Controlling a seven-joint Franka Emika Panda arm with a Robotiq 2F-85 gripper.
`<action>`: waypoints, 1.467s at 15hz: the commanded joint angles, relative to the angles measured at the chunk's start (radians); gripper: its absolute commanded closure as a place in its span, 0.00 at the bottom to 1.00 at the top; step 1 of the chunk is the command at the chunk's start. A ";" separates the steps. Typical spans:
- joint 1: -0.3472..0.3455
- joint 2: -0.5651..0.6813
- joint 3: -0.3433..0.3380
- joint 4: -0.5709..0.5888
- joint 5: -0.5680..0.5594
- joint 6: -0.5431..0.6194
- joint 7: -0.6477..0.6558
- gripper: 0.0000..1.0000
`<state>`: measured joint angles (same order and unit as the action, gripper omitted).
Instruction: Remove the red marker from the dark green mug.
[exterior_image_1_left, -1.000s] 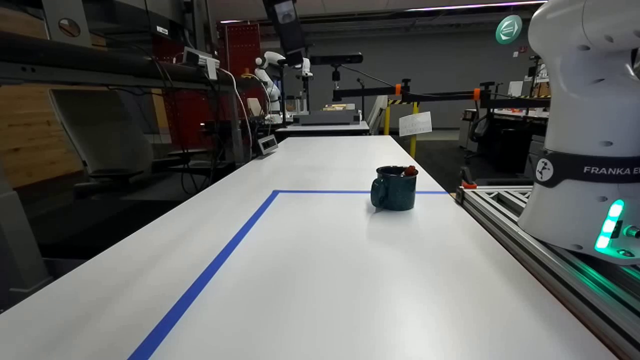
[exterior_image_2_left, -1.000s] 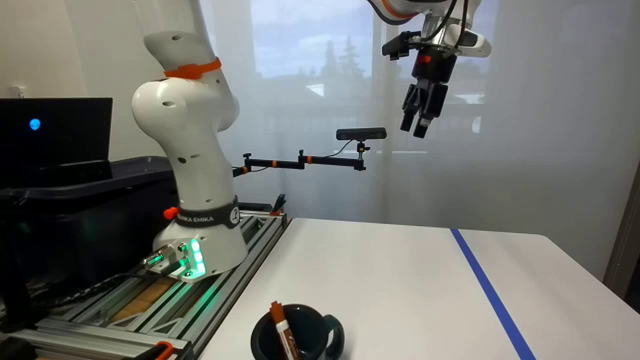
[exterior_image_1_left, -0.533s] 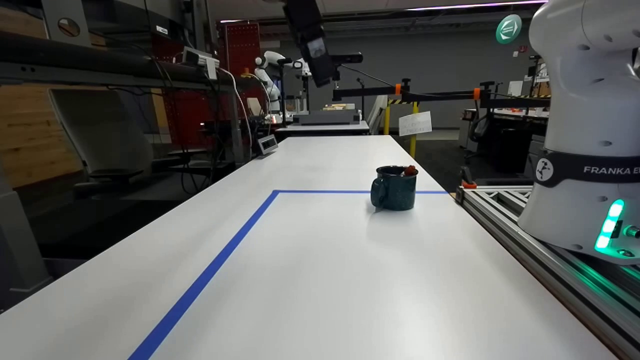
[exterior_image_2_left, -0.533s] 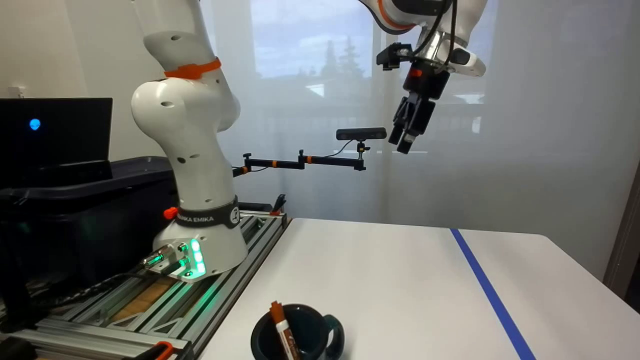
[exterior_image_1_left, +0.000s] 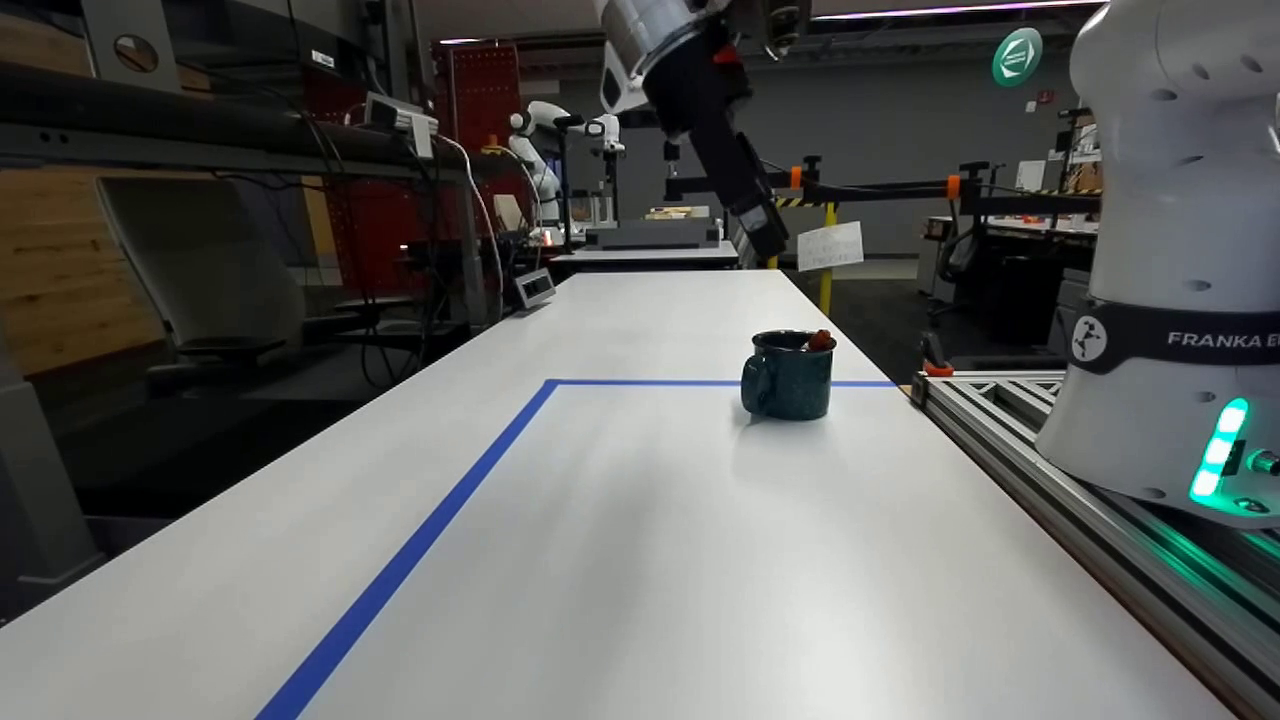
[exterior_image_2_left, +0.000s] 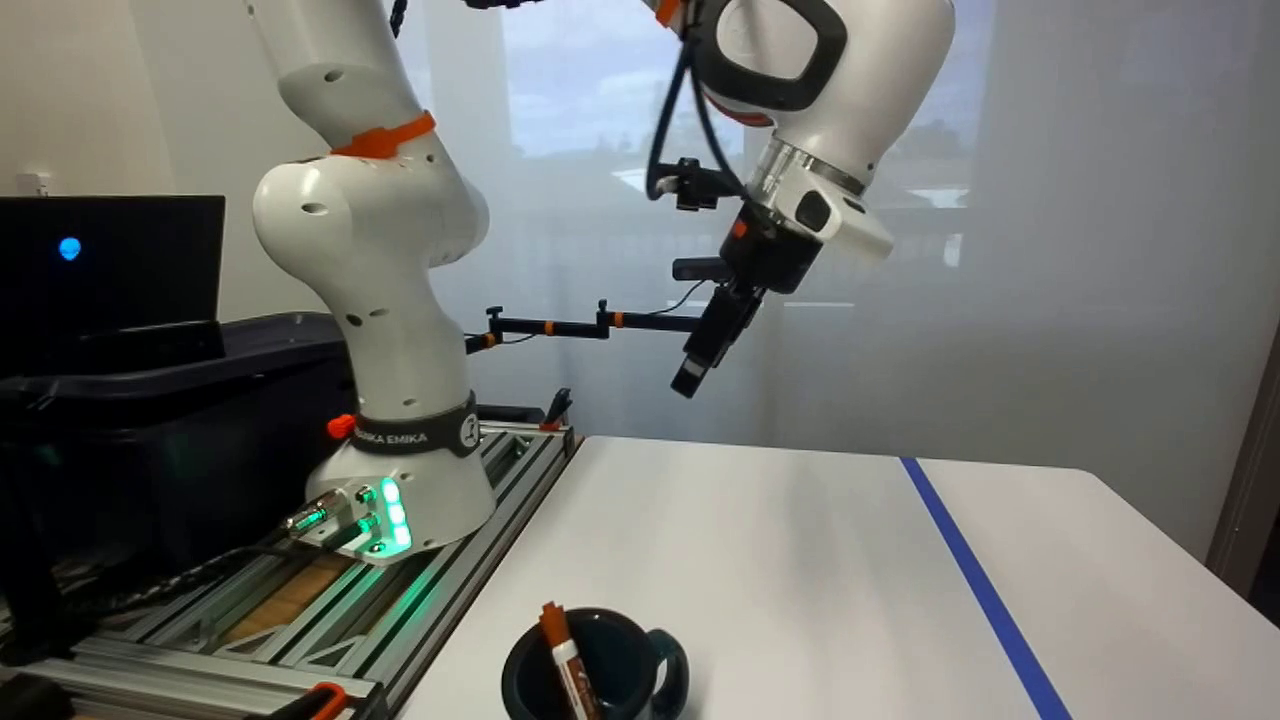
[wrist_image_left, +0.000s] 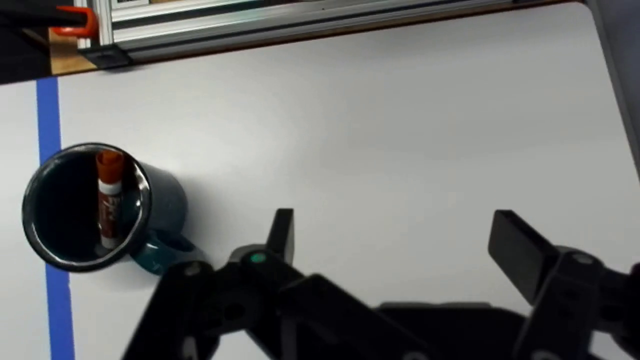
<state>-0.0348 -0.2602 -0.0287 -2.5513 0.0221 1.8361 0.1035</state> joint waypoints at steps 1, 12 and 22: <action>-0.078 -0.124 -0.031 -0.133 -0.067 0.084 0.098 0.00; -0.280 -0.115 -0.113 -0.196 -0.248 0.209 0.244 0.00; -0.308 0.009 -0.215 -0.196 -0.164 0.375 0.155 0.00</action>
<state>-0.3427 -0.3004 -0.2260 -2.7480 -0.1752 2.1737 0.2995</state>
